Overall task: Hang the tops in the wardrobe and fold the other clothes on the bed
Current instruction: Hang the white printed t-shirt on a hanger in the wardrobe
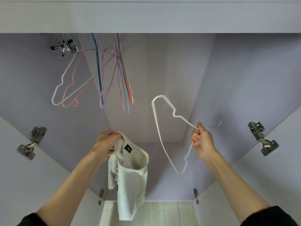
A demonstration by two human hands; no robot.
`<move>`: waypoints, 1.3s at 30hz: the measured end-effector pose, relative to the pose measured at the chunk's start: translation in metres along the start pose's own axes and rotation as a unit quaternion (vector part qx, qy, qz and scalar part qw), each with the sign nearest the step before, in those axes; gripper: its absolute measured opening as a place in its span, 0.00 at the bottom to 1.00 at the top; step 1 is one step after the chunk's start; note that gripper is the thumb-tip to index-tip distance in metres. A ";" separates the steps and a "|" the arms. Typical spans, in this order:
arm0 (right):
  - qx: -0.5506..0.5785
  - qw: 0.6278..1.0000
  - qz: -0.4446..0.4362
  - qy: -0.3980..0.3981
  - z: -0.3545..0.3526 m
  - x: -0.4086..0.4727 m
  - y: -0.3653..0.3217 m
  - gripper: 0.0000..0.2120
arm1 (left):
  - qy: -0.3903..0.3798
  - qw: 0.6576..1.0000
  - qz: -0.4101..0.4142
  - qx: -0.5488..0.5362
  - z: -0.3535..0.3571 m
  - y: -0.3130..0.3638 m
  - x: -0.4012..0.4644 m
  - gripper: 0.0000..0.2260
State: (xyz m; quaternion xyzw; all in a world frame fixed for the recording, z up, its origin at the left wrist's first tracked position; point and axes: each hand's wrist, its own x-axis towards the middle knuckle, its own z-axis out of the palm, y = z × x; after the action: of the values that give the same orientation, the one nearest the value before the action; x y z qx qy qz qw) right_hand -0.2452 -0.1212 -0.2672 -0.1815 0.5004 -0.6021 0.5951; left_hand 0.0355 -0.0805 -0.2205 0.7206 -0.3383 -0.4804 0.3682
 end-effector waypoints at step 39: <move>-0.264 0.948 -0.179 -0.011 0.064 -0.010 0.052 0.18 | 0.094 0.984 0.139 0.056 -0.059 0.039 -0.028 0.05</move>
State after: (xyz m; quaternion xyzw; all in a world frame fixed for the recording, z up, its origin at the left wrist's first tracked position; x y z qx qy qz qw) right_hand -0.1629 -0.1255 -0.2785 -0.4256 0.5936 -0.5434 0.4138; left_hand 0.0767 -0.0638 -0.1593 0.7279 -0.4255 -0.3350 0.4206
